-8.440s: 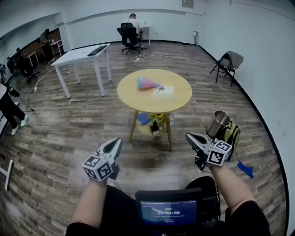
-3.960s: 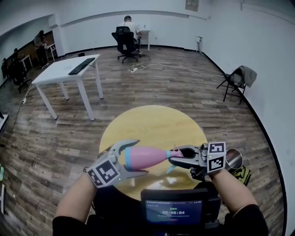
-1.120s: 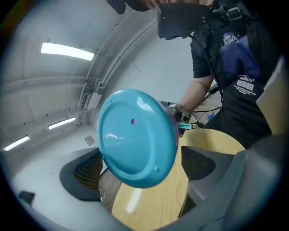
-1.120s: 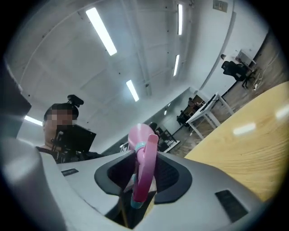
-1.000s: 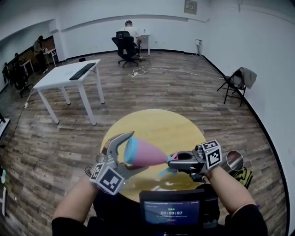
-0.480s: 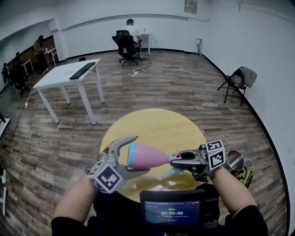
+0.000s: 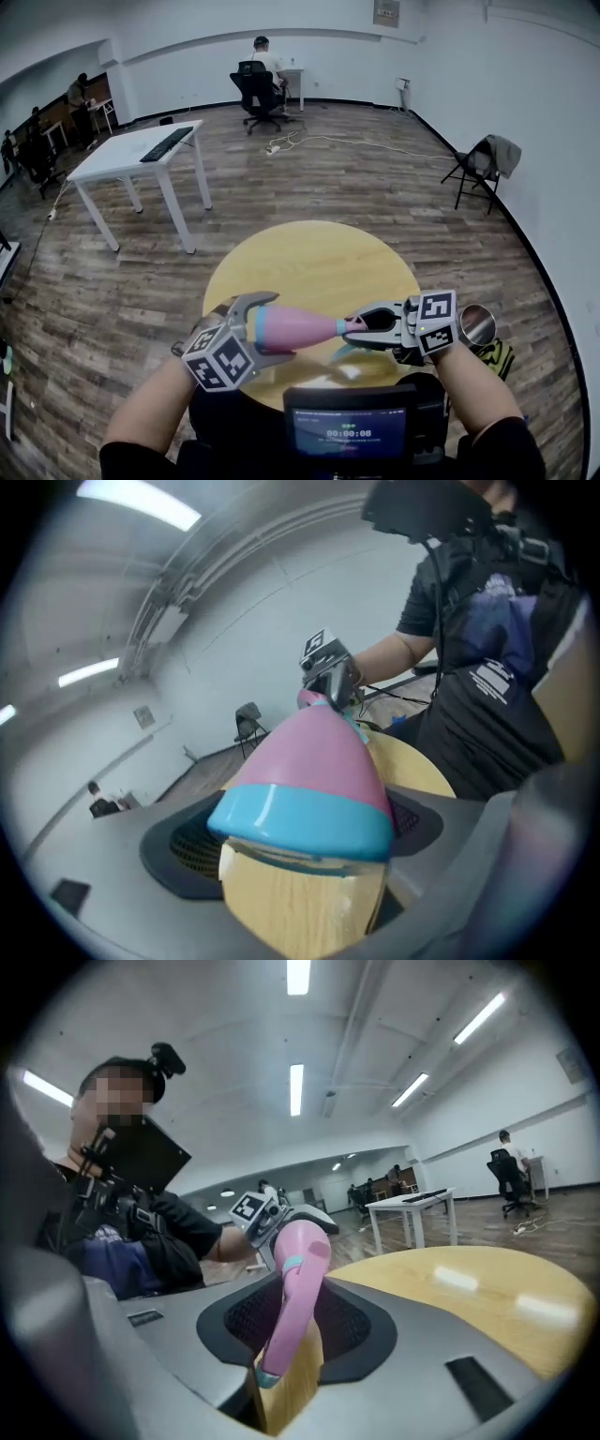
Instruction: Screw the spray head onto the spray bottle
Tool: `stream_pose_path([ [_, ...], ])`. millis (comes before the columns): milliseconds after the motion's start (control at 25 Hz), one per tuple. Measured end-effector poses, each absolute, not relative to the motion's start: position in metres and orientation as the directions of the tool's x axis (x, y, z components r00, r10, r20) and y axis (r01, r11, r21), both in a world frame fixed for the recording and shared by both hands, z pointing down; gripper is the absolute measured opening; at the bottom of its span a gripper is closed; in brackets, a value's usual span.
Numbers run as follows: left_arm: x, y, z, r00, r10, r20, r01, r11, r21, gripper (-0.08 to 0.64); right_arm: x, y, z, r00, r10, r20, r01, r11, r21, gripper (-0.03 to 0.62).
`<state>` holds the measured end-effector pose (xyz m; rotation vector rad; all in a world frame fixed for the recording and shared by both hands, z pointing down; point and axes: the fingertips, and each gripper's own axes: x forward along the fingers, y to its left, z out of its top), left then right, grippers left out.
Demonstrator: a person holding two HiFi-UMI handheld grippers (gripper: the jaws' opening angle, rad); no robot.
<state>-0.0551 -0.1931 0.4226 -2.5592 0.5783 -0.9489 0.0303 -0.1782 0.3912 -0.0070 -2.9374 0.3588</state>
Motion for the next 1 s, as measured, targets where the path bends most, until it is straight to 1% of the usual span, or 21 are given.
stream_pose_path([
  [120, -0.05, -0.179, 0.393, 0.784, -0.476, 0.399, -0.221, -0.814, -0.537, 0.506, 0.035, -0.175, 0.38, -0.992, 0.101, 0.081, 0.07, 0.943, -0.325, 0.132],
  [200, -0.051, -0.168, 0.381, 0.809, -0.469, 0.353, -0.179, -0.77, -0.613, 0.503, 0.033, -0.167, 0.38, -0.986, 0.149, 0.079, 0.114, 0.935, -0.336, 0.13],
  [280, -0.048, -0.161, 0.381, 0.808, -0.47, 0.354, -0.14, -0.738, -0.66, 0.502, 0.034, -0.16, 0.385, -0.978, 0.177, 0.109, 0.134, 0.937, -0.323, 0.129],
  [360, -0.045, -0.16, 0.385, 0.822, -0.436, 0.366, -0.155, -0.791, -0.592, 0.502, 0.039, -0.157, 0.385, -0.978, 0.173, 0.113, 0.132, 0.944, -0.303, 0.129],
  [520, -0.04, -0.162, 0.392, 0.872, -0.322, 0.368, -0.208, -0.926, -0.316, 0.499, 0.04, -0.157, 0.374, -0.984, 0.135, 0.117, 0.107, 0.97, -0.22, 0.137],
  [600, -0.04, -0.162, 0.399, 0.866, -0.286, 0.41, -0.211, -0.953, -0.218, 0.495, 0.038, -0.154, 0.374, -0.981, 0.13, 0.141, 0.103, 0.977, -0.185, 0.144],
  [720, -0.043, -0.162, 0.42, 0.806, -0.271, 0.526, -0.205, -0.962, -0.181, 0.495, 0.035, -0.152, 0.384, -0.974, 0.112, 0.197, 0.081, 0.984, -0.157, 0.146],
  [800, -0.046, -0.161, 0.431, 0.779, -0.261, 0.571, -0.204, -0.965, -0.163, 0.495, 0.032, -0.151, 0.39, -0.97, 0.104, 0.221, 0.071, 0.986, -0.153, 0.146],
  [880, -0.047, -0.159, 0.435, 0.779, -0.247, 0.577, -0.209, -0.969, -0.133, 0.494, 0.031, -0.15, 0.393, -0.968, 0.105, 0.228, 0.07, 0.985, -0.16, 0.146],
  [1000, -0.045, -0.158, 0.428, 0.803, -0.233, 0.549, -0.22, -0.971, -0.091, 0.493, 0.033, -0.151, 0.391, -0.971, 0.112, 0.212, 0.076, 0.982, -0.172, 0.146],
])
